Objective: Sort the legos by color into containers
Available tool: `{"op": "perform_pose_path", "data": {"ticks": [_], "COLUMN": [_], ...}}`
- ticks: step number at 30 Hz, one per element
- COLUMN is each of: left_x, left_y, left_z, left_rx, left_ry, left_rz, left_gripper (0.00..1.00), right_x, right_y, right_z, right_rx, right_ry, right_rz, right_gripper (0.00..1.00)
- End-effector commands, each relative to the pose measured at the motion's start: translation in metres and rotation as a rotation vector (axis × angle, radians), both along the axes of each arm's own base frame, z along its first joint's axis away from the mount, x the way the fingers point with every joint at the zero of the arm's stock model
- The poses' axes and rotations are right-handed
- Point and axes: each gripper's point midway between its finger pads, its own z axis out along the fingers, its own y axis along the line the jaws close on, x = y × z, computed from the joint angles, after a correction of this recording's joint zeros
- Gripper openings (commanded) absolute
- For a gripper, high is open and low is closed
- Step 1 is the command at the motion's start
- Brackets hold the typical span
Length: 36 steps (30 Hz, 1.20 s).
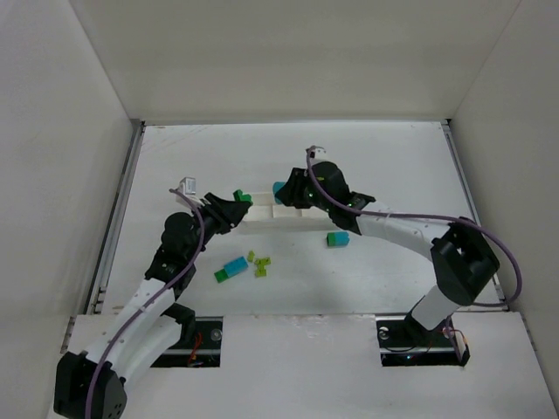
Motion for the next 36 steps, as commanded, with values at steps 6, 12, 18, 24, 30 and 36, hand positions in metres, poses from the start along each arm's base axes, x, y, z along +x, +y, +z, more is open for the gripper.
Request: {"op": "perform_pose_path", "data": {"ticks": [6,12,18,24,30,36], "left_x": [0.006,0.009,0.008,0.007,0.009,0.009], "left_y": [0.044,0.039,0.035,0.032,0.025,0.021], "left_z": [0.018,0.008,0.006,0.005,0.002,0.003], "left_rx": [0.006,0.006,0.001,0.0,-0.007,-0.012], "left_ry": [-0.063,-0.036,-0.039,-0.039,-0.034,-0.034], "left_rz": [0.176,0.157,0.143,0.125,0.109,0.097], "left_gripper": [0.12,0.12,0.12,0.13,0.13,0.13], "right_x": [0.008,0.019,0.026,0.019,0.026,0.03], "right_y": [0.046,0.066,0.07,0.04,0.006,-0.004], "right_z": [-0.025,-0.032,-0.041,-0.031,-0.046,-0.062], "right_rx": [-0.104,-0.113,-0.126,-0.136,-0.179,-0.214], "right_ry": [-0.01,-0.019,-0.014,-0.048,-0.032,-0.017], "right_rz": [0.075,0.082,0.07,0.006,-0.052,-0.079], "right_gripper": [0.29,0.32,0.32,0.31,0.32,0.35]}}
